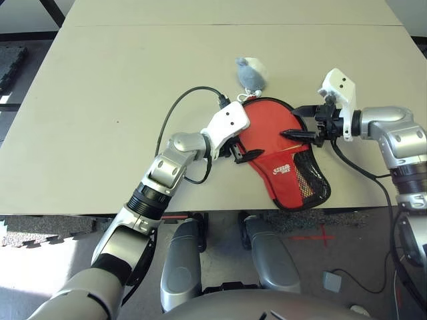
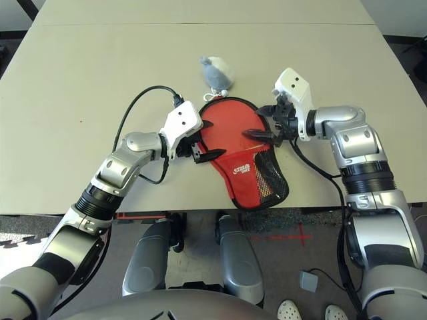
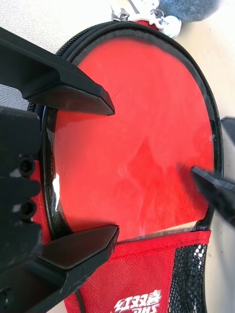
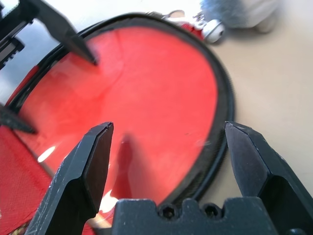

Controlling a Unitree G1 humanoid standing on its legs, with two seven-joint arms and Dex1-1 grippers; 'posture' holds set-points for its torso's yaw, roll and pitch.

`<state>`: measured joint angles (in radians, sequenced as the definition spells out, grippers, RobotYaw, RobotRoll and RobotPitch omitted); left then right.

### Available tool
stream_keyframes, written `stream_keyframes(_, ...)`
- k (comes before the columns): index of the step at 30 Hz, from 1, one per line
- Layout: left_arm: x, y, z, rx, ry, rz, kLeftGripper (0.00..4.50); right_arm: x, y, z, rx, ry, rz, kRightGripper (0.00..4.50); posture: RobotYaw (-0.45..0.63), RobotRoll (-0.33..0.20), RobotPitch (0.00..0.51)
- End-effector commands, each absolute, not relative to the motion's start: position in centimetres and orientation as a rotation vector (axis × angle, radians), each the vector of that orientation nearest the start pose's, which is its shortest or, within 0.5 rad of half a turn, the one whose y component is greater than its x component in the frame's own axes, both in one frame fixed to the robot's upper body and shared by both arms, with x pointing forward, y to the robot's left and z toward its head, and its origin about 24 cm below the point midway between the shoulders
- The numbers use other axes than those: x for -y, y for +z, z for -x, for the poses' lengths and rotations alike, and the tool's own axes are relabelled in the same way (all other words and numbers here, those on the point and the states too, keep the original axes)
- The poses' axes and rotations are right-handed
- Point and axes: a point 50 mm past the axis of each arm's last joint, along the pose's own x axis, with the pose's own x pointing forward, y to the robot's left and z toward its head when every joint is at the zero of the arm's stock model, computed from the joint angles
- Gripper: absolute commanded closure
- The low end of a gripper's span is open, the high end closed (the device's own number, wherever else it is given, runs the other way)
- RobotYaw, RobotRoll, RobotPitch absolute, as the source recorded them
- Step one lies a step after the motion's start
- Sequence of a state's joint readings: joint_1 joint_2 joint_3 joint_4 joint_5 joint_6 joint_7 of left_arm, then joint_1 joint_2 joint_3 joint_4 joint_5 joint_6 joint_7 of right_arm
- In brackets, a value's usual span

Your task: Store the ping-pong paddle in its case and zip it.

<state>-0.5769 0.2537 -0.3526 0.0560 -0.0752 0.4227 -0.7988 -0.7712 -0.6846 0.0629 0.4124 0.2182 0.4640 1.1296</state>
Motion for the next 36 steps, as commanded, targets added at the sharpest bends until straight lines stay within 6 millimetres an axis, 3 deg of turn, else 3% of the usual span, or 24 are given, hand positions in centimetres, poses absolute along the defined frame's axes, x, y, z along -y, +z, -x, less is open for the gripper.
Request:
stream_keyframes(1, -5.7, 9.6, -29.7, -0.24, -1.171, -0.376, 0.03, 22.7, 20.0, -35.8, -0.195, 0.877, 0.314, 0.0, -0.04, 0.0, 0.29)
stream_keyframes(7, -5.5, 9.3, -29.5, -0.252, -1.171, -0.375, 0.03, 21.4, 21.5, -38.7, -0.123, 0.8, 0.374, 0.0, -0.03, 0.0, 0.292)
stream_keyframes(12, -5.5, 9.3, -29.4, -0.263, -1.17, -0.373, 0.03, 18.7, 21.5, -40.5, -0.123, 0.79, 0.402, 0.0, -0.01, 0.0, 0.297)
stream_keyframes(20, -5.7, 9.4, -29.3, -0.272, -1.152, -0.372, 0.03, 14.7, 20.6, -41.6, -0.133, 0.789, 0.43, 0.0, 0.03, 0.0, 0.307)
stream_keyframes(28, -5.8, 9.4, -29.0, -0.275, -1.134, -0.367, 0.03, 13.5, 20.1, -42.0, -0.13, 0.719, 0.449, 0.0, 0.06, 0.0, 0.308)
stream_keyframes(31, -5.9, 9.4, -28.9, -0.276, -1.132, -0.367, 0.0, 14.1, 20.1, -42.2, -0.122, 0.649, 0.427, 0.65, 0.06, 0.0, 0.306)
stream_keyframes(36, -5.8, 9.3, -28.8, -0.278, -1.137, -0.369, 0.0, 15.2, 20.3, -42.4, -0.115, 0.566, 0.421, 2.45, 0.05, 0.0, 0.305)
